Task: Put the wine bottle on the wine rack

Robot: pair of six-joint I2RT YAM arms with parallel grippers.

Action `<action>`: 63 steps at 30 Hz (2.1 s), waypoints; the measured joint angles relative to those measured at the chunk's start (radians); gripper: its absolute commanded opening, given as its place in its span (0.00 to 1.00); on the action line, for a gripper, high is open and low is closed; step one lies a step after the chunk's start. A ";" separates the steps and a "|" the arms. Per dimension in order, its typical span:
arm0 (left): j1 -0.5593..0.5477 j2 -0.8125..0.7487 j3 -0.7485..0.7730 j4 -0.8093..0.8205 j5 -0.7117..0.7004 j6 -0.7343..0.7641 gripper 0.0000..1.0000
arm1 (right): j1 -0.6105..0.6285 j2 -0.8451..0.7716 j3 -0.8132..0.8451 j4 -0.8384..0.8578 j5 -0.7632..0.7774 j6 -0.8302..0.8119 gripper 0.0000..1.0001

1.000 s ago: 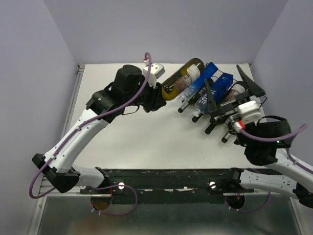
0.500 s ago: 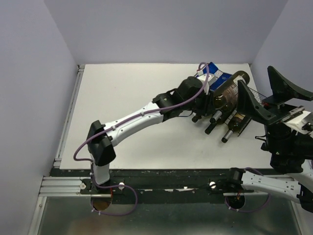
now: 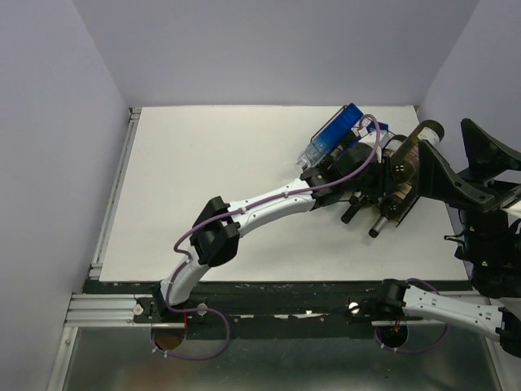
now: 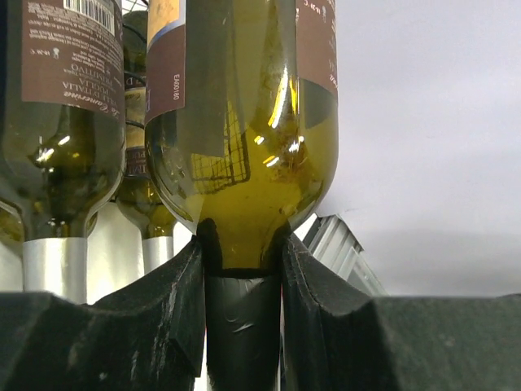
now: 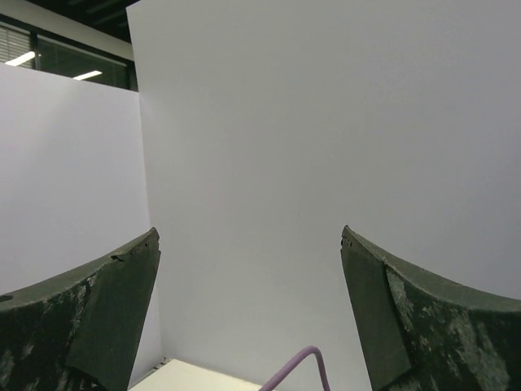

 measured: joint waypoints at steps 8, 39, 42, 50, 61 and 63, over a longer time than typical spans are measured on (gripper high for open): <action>-0.043 0.070 0.000 0.020 -0.058 -0.081 0.00 | 0.000 -0.049 -0.006 -0.028 0.043 0.016 0.97; -0.043 0.246 0.097 0.063 0.002 -0.259 0.80 | 0.000 -0.074 -0.031 -0.100 0.112 0.045 0.95; -0.042 0.247 0.097 0.091 0.014 -0.262 0.98 | 0.000 -0.076 -0.031 -0.109 0.119 0.045 0.95; -0.040 0.245 0.089 0.135 0.043 -0.227 0.99 | 0.000 -0.085 -0.031 -0.117 0.138 0.045 0.95; -0.059 0.064 -0.058 0.040 -0.058 -0.036 0.99 | 0.000 -0.087 -0.030 -0.134 0.188 0.036 0.95; -0.063 0.037 -0.058 0.023 -0.079 0.001 0.99 | 0.000 -0.087 -0.030 -0.135 0.199 0.033 0.95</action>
